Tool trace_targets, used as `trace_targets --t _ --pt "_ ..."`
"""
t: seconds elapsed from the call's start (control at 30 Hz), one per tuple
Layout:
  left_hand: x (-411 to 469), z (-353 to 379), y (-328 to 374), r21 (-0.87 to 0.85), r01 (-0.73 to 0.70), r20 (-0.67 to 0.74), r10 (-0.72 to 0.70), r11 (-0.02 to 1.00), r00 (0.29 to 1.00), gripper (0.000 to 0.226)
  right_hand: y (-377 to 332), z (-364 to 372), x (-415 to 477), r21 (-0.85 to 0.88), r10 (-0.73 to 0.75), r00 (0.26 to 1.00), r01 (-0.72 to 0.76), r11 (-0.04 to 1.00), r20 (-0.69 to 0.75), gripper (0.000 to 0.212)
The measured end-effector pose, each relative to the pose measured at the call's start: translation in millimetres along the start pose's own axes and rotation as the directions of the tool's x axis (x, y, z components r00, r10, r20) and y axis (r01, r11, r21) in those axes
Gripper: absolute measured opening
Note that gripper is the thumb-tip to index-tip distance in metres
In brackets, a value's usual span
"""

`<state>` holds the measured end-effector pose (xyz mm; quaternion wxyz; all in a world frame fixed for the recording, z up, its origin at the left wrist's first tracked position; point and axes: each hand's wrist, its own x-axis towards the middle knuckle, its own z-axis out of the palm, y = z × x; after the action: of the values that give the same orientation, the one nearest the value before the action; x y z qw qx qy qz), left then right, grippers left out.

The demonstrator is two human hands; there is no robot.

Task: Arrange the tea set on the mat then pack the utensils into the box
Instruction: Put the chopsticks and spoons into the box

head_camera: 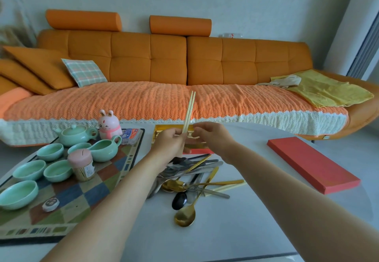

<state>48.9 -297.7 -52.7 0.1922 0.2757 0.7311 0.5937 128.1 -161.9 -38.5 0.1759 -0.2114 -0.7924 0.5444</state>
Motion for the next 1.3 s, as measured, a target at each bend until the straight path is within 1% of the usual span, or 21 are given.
trace_targets --t 0.07,0.17,0.2,0.23,0.3,0.37,0.43,0.5,0.53,0.6,0.63,0.67,0.77,0.8,0.87,0.97,1.07,1.1,1.17,1.23,1.3 --pt "2 -1 -1 0.015 -0.007 0.039 0.007 1.000 0.999 0.023 -3 9 6 0.108 0.020 1.000 -0.019 0.994 0.000 0.014" --pt "7 -5 -3 -0.012 -0.014 0.072 0.015 1.000 0.997 0.026 -7 19 16 0.155 0.028 1.000 -0.027 0.988 -0.004 0.011" --pt "10 -7 -3 0.021 -0.029 0.066 0.027 0.999 0.997 0.026 -9 21 20 0.148 0.022 1.000 -0.021 0.989 -0.003 0.012" --pt "14 -10 -4 0.106 -0.054 0.038 0.050 0.993 0.998 0.028 -10 23 24 0.130 0.009 1.000 -0.008 0.991 -0.009 0.012" --pt "23 -19 -10 0.370 -0.096 -0.085 0.137 0.924 0.987 0.029 -12 24 34 0.045 -0.052 0.996 0.056 0.997 -0.069 0.013" --pt "32 -30 -18 0.592 -0.159 -0.192 0.331 0.790 0.924 0.022 -15 23 45 -0.060 -0.139 0.982 0.132 0.989 -0.127 0.015" --pt "43 -42 -28 0.679 -0.259 -0.216 0.524 0.687 0.824 0.014 -14 24 56 -0.200 -0.219 0.967 0.190 0.961 -0.130 0.017" --pt "55 -53 -36 0.716 -0.330 -0.201 0.635 0.615 0.746 0.011 -10 25 68 -0.393 -0.270 0.958 0.211 0.895 -0.100 0.020" --pt "60 -58 -39 0.742 -0.344 -0.183 0.668 0.575 0.721 0.010 -6 26 75 -0.478 -0.275 0.958 0.203 0.855 -0.084 0.023" --pt "67 -65 -46 0.794 -0.355 -0.121 0.700 0.493 0.704 0.011 2 28 87 -0.600 -0.241 0.969 0.167 0.782 -0.045 0.030" --pt "70 -67 -49 0.812 -0.355 -0.084 0.694 0.463 0.715 0.013 7 30 93 -0.646 -0.208 0.978 0.148 0.749 -0.017 0.034" --pt "73 -68 -52 0.826 -0.348 -0.045 0.667 0.444 0.743 0.016 12 33 98 -0.686 -0.171 0.985 0.130 0.716 0.009 0.038" --pt "78 -66 -62 0.863 -0.309 0.079 0.497 0.400 0.864 0.033 23 40 106 -0.765 -0.084 0.995 0.097 0.637 0.056 0.047" --pt "80 -65 -65 0.872 -0.297 0.112 0.433 0.389 0.895 0.038 26 41 107 -0.773 -0.072 0.996 0.093 0.628 0.061 0.049" --pt "81 -62 -68 0.880 -0.286 0.155 0.340 0.379 0.928 0.047 30 42 111 -0.758 -0.067 0.996 0.085 0.647 0.055 0.051" --pt "83 -58 -69 0.883 -0.272 0.184 0.253 0.382 0.950 0.058 33 38 113 -0.719 -0.091 0.996 0.076 0.691 0.018 0.047" --pt "85 -55 -69 0.868 -0.232 0.179 0.161 0.438 0.971 0.063 31 35 106 -0.687 -0.139 0.990 0.102 0.719 0.002 0.045" --pt "86 -55 -69 0.868 -0.220 0.174 0.141 0.446 0.975 0.063 29 35 101 -0.678 -0.156 0.987 0.131 0.723 0.025 0.042" --pt "86 -55 -67 0.877 -0.219 0.186 0.116 0.429 0.976 0.063 26 35 90 -0.664 -0.158 0.980 0.199 0.721 0.122 0.037" --pt "85 -55 -66 0.889 -0.243 0.214 0.117 0.387 0.970 0.062 25 35 82 -0.669 -0.122 0.971 0.230 0.707 0.205 0.035" --pt "83 -54 -65 0.893 -0.258 0.226 0.128 0.368 0.966 0.062 25 34 79 -0.680 -0.099 0.966 0.238 0.694 0.238 0.036"
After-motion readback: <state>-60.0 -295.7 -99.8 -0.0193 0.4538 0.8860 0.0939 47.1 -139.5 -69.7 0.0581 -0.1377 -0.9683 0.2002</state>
